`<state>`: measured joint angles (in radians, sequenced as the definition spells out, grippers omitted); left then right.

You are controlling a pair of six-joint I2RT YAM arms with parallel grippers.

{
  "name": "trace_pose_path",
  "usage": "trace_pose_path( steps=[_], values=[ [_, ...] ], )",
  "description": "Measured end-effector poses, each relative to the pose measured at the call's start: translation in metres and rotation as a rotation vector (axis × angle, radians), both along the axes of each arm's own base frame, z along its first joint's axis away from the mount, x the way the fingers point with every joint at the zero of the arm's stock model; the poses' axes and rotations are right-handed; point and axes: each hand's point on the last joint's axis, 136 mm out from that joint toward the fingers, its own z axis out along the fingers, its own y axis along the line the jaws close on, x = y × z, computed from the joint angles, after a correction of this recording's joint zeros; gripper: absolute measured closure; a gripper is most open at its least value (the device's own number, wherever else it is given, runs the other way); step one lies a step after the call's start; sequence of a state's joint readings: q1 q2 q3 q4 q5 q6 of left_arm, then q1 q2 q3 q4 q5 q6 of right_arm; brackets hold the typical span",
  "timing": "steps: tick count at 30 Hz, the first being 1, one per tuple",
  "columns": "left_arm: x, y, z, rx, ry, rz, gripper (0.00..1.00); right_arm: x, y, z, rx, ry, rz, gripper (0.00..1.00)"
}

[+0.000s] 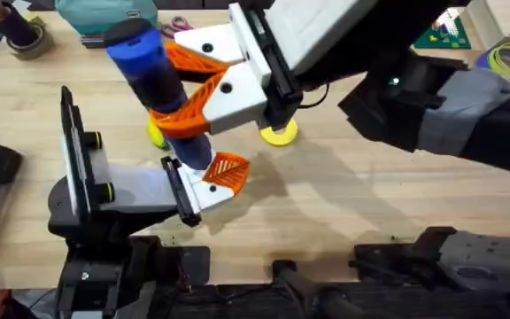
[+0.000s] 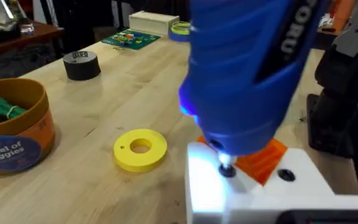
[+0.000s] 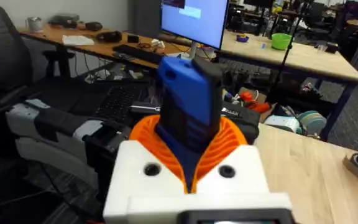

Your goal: Pick up the gripper from the table and insert it into the empty holder that is missing its gripper. Then pick up a screw, insert it into the mounting hole, and use the screwdriver to tighten it. Finally, clean up the table by picking up the vegetable and placing it into the bucket.

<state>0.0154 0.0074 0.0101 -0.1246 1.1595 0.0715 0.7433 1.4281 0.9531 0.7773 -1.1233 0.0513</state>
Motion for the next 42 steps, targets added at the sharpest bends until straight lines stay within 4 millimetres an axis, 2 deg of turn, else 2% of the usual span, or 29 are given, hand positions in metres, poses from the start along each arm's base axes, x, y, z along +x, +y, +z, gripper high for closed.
trace_pose_path(
  steps=[29, 31, 32, 36, 42],
  values=[
    [0.000, 0.000, 0.000, 0.000, -0.001, 0.000, 0.997, 0.000, 0.000, 0.001, 0.005, -0.004, 0.000, 0.977],
    [0.000, 0.000, 0.000, 0.000, -0.001, 0.000, 0.997, 0.001, 0.000, 0.007, 0.026, -0.009, -0.011, 0.977],
    [0.000, 0.000, 0.000, 0.000, -0.001, 0.000, 0.997, 0.005, 0.000, 0.017, 0.062, -0.011, -0.043, 0.977],
    [0.000, 0.000, 0.000, 0.000, -0.001, 0.000, 0.997, 0.012, 0.000, 0.024, 0.050, 0.033, -0.058, 0.977],
    [0.000, 0.000, 0.000, 0.000, -0.001, 0.000, 0.997, 0.028, -0.002, 0.061, 0.029, 0.065, -0.089, 0.977]
  ],
)
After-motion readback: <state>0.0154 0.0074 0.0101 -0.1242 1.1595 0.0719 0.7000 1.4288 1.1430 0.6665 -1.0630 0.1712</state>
